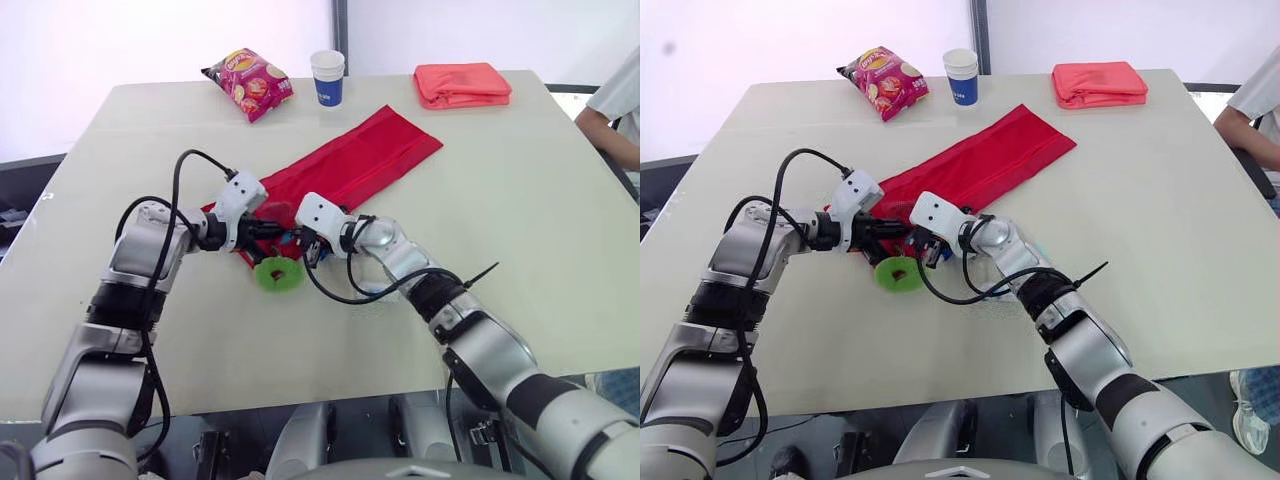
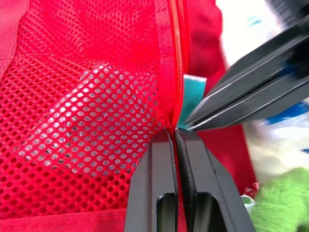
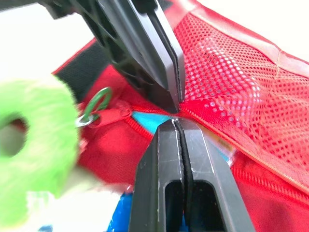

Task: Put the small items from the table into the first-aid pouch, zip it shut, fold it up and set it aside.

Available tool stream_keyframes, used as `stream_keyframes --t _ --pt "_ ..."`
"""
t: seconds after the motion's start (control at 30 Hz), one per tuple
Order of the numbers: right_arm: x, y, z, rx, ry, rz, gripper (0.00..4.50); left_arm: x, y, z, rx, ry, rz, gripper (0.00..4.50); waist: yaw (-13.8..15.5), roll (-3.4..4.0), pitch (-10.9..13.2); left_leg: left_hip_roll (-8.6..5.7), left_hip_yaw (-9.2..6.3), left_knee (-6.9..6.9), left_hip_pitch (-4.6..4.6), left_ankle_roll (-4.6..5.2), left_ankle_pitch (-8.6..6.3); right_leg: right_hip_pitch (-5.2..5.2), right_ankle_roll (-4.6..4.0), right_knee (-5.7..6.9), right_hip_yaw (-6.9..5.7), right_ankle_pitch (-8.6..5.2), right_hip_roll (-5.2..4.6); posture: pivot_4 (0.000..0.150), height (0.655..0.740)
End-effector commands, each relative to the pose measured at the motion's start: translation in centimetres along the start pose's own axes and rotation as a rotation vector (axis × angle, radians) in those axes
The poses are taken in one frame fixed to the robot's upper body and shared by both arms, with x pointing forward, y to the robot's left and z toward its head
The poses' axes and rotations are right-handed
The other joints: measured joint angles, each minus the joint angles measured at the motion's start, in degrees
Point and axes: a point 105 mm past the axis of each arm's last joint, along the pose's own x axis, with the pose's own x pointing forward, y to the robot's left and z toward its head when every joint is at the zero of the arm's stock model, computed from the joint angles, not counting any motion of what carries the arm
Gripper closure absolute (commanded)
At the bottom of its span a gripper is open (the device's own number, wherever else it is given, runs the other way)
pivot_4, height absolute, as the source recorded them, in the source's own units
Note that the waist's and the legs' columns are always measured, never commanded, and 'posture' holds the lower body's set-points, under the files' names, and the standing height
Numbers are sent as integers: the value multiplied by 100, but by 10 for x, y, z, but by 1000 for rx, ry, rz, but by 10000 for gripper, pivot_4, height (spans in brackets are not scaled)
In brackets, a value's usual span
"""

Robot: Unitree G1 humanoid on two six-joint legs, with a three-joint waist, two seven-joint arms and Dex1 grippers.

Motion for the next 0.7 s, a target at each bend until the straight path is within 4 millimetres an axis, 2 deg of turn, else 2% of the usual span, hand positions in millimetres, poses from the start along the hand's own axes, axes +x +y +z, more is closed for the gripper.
stream_keyframes --t 0.03,0.13,0.23,0.37,0.5,0.63,0.7 --pt "10 7 1 -70 93 30 44867 0 -3 14 49 -36 -14 45000 -3 0 0 0 0 0 0 0 0 0 0 0 0 0 0 1500 7400" --pt "20 14 -10 -82 179 38 44867 2 -7 16 55 -40 -31 45000 -4 0 0 0 1 -1 0 0 0 -1 0 0 0 0 -1 1500 7400" --pt "27 12 -10 -118 204 5 44867 3 -11 16 59 -42 -43 45000 -8 0 -2 0 1 -1 3 0 0 1 0 0 0 0 -1 1500 7400" --pt "33 -13 8 -146 124 -205 44867 5 -20 17 65 -52 -68 45000 20 5 -7 1 1 -3 13 -4 2 8 0 2 -1 0 -2 1500 7400" --pt "32 -24 21 -174 42 -306 44867 5 -22 15 63 -56 -69 45000 22 5 -7 -2 -2 -1 12 -5 3 11 -1 1 -2 0 -3 1500 7400" --pt "31 -18 21 -181 -14 -283 44867 4 -19 13 60 -58 -55 45000 -13 6 -6 -1 -1 -4 11 -5 3 7 -1 1 -1 0 -2 1500 7400" --pt "31 -4 21 -118 -67 -156 44867 4 -14 11 81 -51 -34 45000 -14 6 -6 0 -1 -5 11 -5 3 6 -1 1 -1 0 -1 1500 7400"
